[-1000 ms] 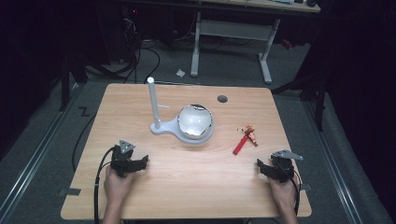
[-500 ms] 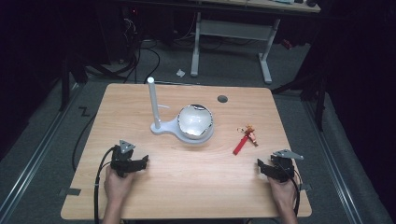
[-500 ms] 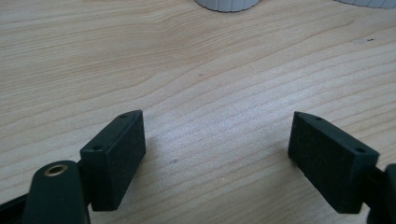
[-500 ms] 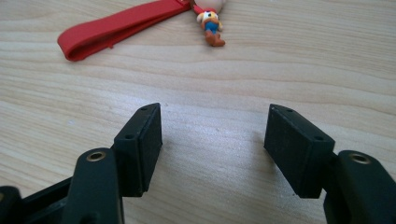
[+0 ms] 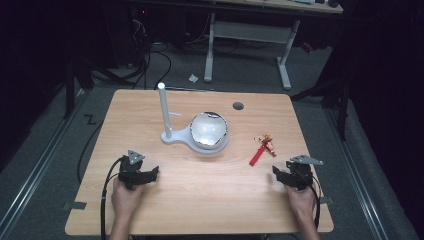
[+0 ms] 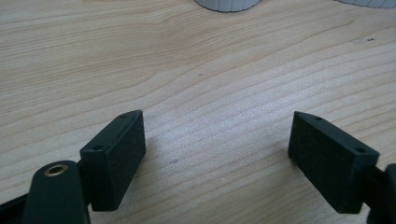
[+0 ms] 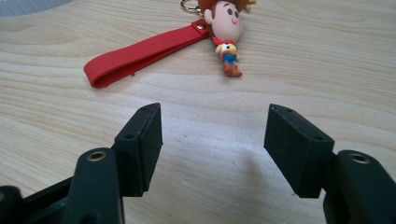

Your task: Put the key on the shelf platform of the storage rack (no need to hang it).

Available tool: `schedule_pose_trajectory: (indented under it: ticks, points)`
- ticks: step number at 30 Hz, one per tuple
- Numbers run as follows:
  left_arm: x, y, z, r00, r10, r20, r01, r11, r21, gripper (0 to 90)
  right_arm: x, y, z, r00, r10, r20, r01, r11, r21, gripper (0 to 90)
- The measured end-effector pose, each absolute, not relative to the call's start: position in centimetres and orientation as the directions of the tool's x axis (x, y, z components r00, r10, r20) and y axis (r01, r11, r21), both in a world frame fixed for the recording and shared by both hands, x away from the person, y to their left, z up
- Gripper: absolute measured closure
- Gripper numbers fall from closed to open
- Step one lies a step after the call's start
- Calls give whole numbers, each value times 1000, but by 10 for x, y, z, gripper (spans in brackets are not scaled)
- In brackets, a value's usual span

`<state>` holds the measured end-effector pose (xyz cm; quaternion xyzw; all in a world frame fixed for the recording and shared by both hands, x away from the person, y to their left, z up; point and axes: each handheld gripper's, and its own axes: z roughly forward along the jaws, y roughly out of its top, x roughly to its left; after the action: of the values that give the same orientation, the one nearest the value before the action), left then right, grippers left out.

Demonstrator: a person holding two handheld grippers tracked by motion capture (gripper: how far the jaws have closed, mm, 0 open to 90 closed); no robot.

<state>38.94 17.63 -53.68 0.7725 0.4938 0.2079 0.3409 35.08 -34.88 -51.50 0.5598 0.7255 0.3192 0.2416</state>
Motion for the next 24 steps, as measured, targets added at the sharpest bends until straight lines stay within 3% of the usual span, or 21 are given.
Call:
schedule_pose_trajectory:
  ticks: [24]
  points:
    - [389, 176, -537, 424, 905, -13, 620, -280, 733, 192, 389, -333, -506, -283, 959, -8, 664, 202, 720, 347]
